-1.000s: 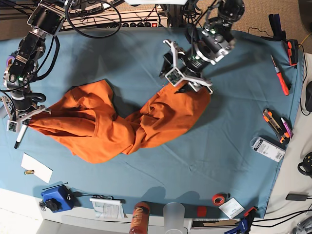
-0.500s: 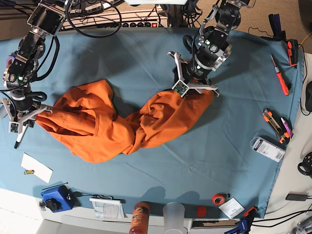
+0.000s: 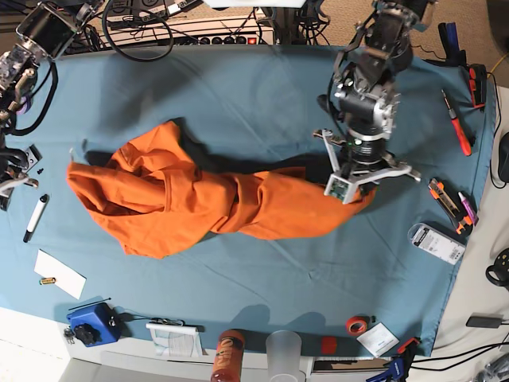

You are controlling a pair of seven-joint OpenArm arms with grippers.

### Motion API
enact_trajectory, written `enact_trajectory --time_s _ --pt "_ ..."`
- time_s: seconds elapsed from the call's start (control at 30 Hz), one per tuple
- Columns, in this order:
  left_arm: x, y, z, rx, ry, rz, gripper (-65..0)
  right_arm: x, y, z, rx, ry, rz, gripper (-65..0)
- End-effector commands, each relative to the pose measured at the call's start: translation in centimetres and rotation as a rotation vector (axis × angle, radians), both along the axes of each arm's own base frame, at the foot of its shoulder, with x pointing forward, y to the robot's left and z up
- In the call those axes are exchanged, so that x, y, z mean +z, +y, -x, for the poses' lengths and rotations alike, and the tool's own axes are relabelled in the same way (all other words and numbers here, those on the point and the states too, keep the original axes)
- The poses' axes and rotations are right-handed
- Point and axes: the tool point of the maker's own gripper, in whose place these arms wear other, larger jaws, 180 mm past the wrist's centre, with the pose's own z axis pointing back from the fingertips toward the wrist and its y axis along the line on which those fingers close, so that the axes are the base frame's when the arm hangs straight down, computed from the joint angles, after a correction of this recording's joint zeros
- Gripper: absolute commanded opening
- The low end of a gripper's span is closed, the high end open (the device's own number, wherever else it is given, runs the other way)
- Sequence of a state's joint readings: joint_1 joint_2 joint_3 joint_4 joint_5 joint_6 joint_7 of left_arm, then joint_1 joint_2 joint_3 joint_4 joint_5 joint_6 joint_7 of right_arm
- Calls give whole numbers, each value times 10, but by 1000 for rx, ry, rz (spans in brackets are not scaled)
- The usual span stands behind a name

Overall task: Layout the t-shirt on the table in an organized manner, then fold the t-shirt properly
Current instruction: 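Release the shirt with the right gripper and regrasp another edge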

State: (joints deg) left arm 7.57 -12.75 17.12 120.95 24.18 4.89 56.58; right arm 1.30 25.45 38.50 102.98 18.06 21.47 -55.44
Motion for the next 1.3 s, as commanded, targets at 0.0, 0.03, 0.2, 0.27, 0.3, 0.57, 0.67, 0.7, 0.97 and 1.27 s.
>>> enact_trajectory --time_s 0.0,0.03,0.2,0.27,0.3,0.57,0.67,0.7,0.97,1.27 --pt "25 -2 1 -5 -85 22 -650 17 2 -3 41 -33 15 -503" --pt "37 -5 6 -16 -117 45 -650 12 9 -3 85 -13 -10 -503" --pt "71 0 20 -19 -230 70 -650 -15 59 2 336 54 -131 -503" --pt "66 17 23 26 -206 46 -650 -21 76 7 416 63 -175 -503" --pt "64 27 24 54 -199 34 -650 -25 83 10 450 73 -194 -503" --pt "49 59 26 79 -128 160 -650 -69 109 54 534 303 -345 -503" --pt "43 50 30 46 -99 210 -650 -75 129 66 600 298 -434 -503" --pt "42 49 30 49 -97 214 -650 -79 136 69 621 307 -458 -503" --pt "42 49 30 50 -100 214 -650 -121 195 82 776 472 -495 -503" --pt "43 49 30 50 -101 214 -650 -152 273 83 872 443 -579 -503"
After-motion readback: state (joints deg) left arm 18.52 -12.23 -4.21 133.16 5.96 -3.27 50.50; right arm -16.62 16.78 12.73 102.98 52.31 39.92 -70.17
